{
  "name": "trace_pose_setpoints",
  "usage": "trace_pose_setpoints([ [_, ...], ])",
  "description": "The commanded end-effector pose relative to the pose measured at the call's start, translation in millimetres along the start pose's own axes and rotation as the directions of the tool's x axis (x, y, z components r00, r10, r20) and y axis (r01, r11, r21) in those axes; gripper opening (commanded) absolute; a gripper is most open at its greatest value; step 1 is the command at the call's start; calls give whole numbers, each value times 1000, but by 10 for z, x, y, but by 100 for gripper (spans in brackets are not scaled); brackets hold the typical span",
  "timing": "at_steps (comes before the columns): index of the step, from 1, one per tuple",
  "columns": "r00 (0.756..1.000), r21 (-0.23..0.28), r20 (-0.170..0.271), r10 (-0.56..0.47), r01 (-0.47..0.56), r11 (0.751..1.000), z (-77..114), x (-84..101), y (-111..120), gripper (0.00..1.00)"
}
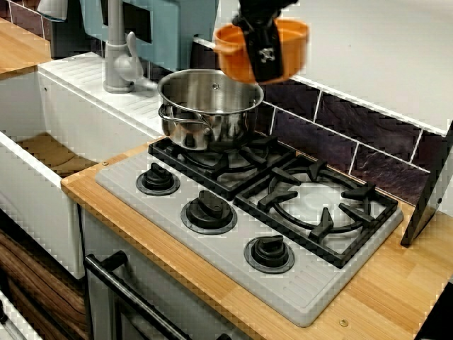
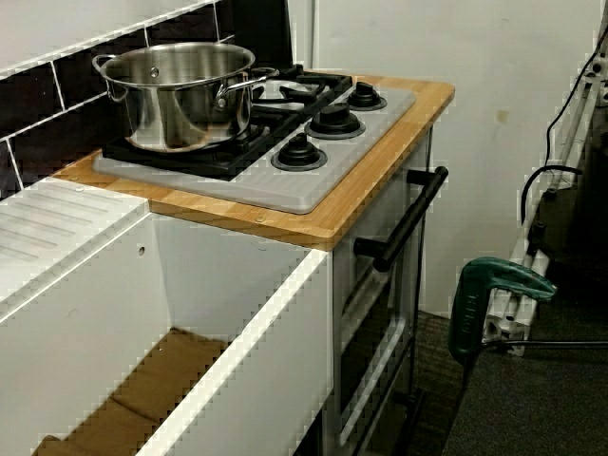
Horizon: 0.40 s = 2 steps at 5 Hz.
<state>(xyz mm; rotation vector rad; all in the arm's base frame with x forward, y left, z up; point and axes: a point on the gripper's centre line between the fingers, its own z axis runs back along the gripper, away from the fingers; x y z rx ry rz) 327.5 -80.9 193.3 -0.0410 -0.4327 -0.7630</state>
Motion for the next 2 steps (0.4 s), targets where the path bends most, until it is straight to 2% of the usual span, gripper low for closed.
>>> trace_pose_setpoints([
  [1, 1000, 198, 1, -8, 8, 980, 250, -482, 179, 0],
  [2, 1000, 230, -22, -21, 25, 973, 124, -567, 325, 0],
])
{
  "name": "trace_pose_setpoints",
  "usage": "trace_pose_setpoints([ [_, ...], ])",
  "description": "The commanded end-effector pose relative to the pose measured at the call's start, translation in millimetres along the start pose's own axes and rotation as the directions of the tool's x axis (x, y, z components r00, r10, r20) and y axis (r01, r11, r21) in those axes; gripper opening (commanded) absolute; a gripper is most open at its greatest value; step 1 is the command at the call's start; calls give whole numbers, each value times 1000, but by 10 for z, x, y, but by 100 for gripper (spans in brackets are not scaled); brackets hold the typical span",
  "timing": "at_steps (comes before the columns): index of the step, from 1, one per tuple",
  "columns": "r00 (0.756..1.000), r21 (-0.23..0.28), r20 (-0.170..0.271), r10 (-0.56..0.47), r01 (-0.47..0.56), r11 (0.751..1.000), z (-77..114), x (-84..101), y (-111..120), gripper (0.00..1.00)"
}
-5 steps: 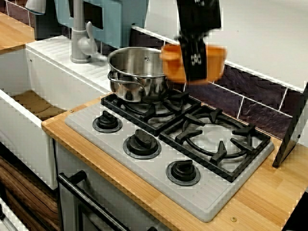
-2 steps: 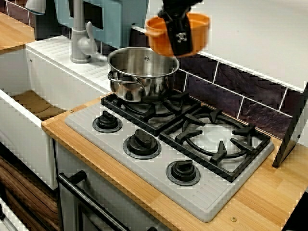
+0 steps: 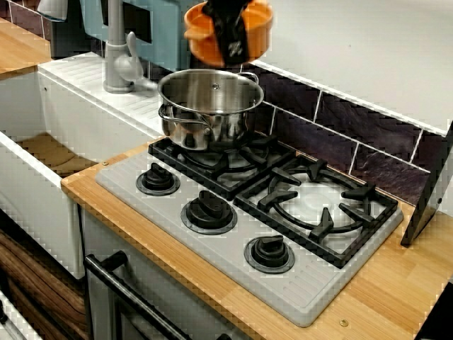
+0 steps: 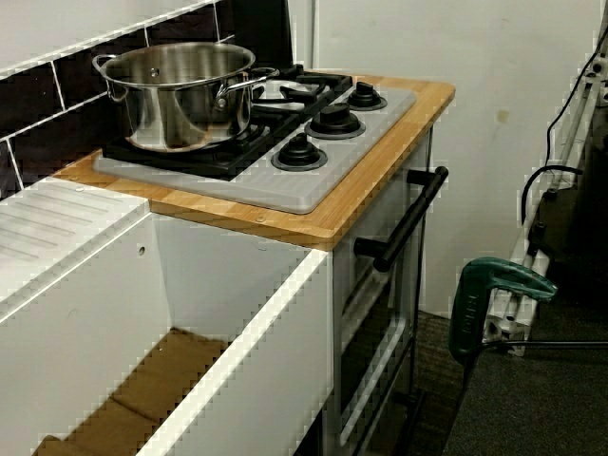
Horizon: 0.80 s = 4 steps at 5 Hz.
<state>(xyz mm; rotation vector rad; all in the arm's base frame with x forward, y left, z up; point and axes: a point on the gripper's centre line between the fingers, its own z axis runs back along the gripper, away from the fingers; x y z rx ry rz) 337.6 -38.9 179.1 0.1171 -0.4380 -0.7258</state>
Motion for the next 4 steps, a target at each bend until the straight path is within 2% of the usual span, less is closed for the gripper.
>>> trace_pose_setpoints([
  [1, 999, 100, 30, -19, 16, 995, 122, -348, 102, 0],
  [2, 999, 141, 26, -22, 19, 990, 153, -406, 119, 0],
  [3, 999, 139, 19, -40, 37, 990, 168, -401, 111, 0],
  [4, 994, 63, 29, -105, 103, 993, 161, -287, 63, 0],
])
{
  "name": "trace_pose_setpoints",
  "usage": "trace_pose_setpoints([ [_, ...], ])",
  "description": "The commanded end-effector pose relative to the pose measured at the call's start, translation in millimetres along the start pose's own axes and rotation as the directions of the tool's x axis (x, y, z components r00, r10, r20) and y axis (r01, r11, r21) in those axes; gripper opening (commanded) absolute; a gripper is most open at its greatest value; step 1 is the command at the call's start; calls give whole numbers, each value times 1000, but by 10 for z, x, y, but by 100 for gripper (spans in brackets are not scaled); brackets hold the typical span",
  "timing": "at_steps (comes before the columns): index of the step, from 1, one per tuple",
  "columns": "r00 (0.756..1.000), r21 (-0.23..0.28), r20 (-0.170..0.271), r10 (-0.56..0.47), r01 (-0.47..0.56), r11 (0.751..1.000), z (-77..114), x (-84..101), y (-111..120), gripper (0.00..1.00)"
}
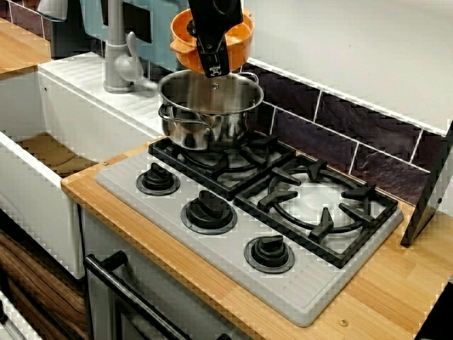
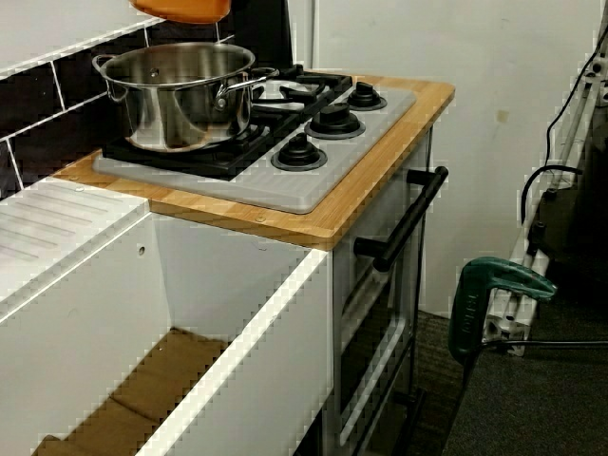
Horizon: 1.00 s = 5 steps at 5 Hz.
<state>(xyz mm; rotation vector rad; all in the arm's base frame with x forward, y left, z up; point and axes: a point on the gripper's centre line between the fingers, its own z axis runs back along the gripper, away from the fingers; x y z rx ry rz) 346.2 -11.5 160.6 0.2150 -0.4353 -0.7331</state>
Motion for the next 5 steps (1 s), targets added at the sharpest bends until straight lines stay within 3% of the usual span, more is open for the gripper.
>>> trace_pose_setpoints([
  [1, 983, -82, 128, -128, 139, 987, 326, 104, -269, 0],
  [2, 964, -157, 207, -169, 203, 966, 423, 213, -361, 0],
  [3, 926, -207, 314, -211, 283, 936, 525, 338, -539, 0],
  [4, 908, -238, 316, -276, 357, 903, 505, 541, -852, 0],
  [5, 885, -266, 342, -316, 414, 870, 434, 621, -1039, 0],
])
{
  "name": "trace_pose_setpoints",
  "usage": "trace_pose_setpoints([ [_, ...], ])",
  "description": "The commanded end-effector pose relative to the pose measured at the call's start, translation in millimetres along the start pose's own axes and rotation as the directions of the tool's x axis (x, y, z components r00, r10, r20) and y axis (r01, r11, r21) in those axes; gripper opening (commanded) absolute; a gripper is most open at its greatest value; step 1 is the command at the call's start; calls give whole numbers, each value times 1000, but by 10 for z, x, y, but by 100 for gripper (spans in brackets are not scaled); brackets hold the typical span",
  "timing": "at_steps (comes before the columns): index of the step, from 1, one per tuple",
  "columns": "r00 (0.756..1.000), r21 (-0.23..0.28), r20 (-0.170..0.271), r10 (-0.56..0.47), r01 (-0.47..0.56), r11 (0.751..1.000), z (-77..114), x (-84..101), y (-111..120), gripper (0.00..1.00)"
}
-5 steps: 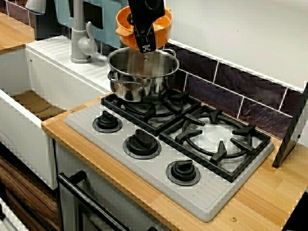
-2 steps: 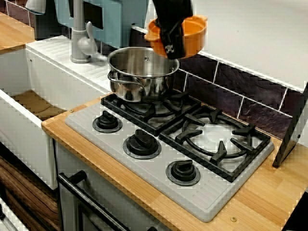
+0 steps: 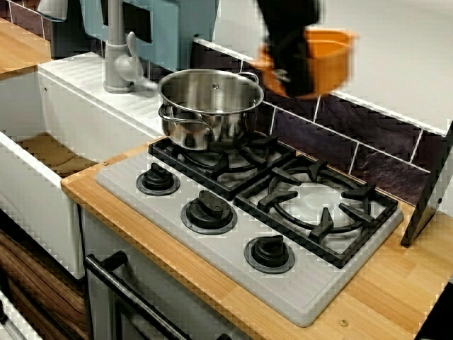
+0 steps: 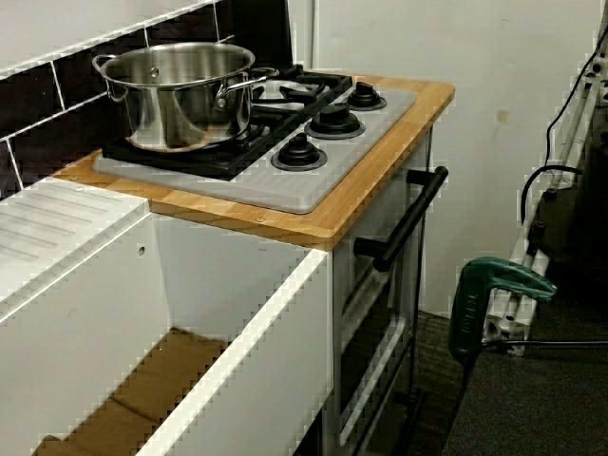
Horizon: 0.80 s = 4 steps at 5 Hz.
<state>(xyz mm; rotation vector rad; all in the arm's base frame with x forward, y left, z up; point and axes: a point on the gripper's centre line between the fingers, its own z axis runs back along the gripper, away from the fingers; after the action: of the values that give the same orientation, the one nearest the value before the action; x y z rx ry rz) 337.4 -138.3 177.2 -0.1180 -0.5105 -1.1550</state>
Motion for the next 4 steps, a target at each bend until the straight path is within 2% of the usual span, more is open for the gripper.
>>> trace_pose_setpoints([
  [1, 991, -74, 84, -105, 111, 991, 48, -91, -287, 0],
  [2, 990, -90, -54, -128, 122, 988, -39, -218, -339, 0],
  [3, 990, -136, -87, -115, 103, 985, -130, -322, -320, 0],
  [4, 988, -144, -116, -102, 85, 986, -216, -414, -356, 0],
])
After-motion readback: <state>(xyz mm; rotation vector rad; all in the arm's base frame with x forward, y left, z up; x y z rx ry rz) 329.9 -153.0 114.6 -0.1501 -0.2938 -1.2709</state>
